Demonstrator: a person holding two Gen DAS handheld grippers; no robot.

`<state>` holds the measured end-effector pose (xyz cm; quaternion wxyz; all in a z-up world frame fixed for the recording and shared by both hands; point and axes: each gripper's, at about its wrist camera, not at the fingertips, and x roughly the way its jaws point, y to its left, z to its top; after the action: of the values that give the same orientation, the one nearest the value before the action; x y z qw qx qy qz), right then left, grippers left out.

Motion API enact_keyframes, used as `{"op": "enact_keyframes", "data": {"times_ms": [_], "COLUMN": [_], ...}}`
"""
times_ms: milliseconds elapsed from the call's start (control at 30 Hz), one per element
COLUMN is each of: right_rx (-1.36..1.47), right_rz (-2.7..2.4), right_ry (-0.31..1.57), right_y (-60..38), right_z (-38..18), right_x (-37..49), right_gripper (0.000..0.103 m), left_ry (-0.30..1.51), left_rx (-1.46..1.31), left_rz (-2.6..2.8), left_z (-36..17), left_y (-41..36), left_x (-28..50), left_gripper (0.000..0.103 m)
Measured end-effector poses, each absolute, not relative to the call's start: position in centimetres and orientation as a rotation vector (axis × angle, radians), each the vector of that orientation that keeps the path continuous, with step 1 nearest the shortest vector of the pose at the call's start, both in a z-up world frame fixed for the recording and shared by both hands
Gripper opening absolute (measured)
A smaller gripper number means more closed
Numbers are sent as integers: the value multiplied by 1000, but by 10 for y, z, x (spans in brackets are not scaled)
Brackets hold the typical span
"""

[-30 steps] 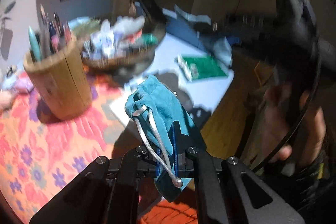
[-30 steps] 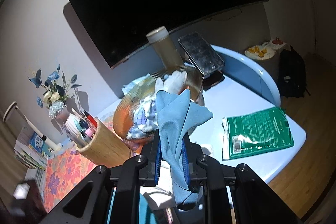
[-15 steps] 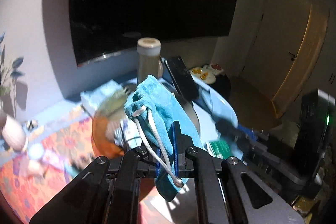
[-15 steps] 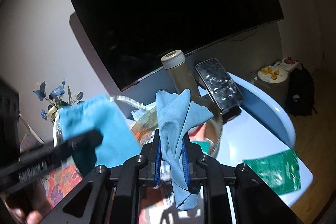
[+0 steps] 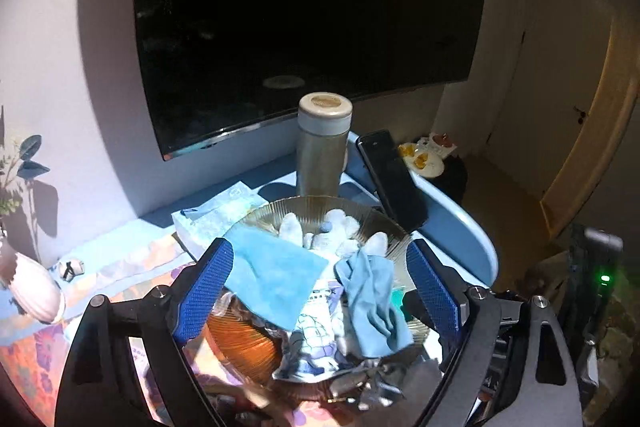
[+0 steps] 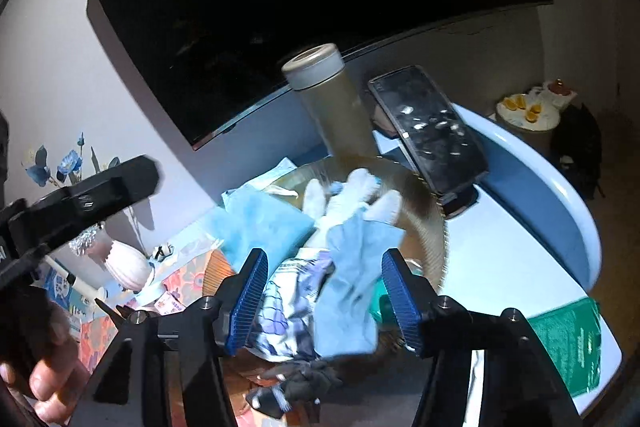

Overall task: Organize soft objects
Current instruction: 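Open both grippers over the glass bowl to drop the items, then move both grippers back over the flowered cloth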

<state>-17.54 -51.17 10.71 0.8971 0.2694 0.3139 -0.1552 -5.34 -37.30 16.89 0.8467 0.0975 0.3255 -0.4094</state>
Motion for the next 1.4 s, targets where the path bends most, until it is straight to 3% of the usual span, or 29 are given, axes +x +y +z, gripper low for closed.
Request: {"op": "enact_keyframes", "data": {"times_ms": [267,333,400,567,733,833,867,1133,1400], "right_rx": [560,552,528,451,382,348,336,180,10], "right_rz": [-315,-284,-252,-143,56,164,189,256,-9], "right_ry": [622,619,607,590,579,619,633,866,875], "right_y": [-494,-483,-469,-421,-351,-306,-292,-178,-166], "right_z": [127,133,139,160,173,168,165,95,46], "right_x": [-219,-228,-232,-232,-214,-194,-187,-112,-27], "right_gripper": [61,69,76,78,89,89,89,89,89], "left_ry": [583,579,572,523,488,482,483,640,768], "left_rx": [241,254,257,213,188,148,140,140,-43], "left_rz": [-865,-852,-821,-622,-386,-336,-321,-266,-272], "left_z": [200,206,217,246,265,266,261,159,83], "left_y": [-324,-302,-272,-175,-83,-44,-33,-10,-3], "left_x": [-98,-107,-111,-107,-101,-94,-90,-29,22], "left_gripper": [88,88,88,88,88,97,100,100,100]}}
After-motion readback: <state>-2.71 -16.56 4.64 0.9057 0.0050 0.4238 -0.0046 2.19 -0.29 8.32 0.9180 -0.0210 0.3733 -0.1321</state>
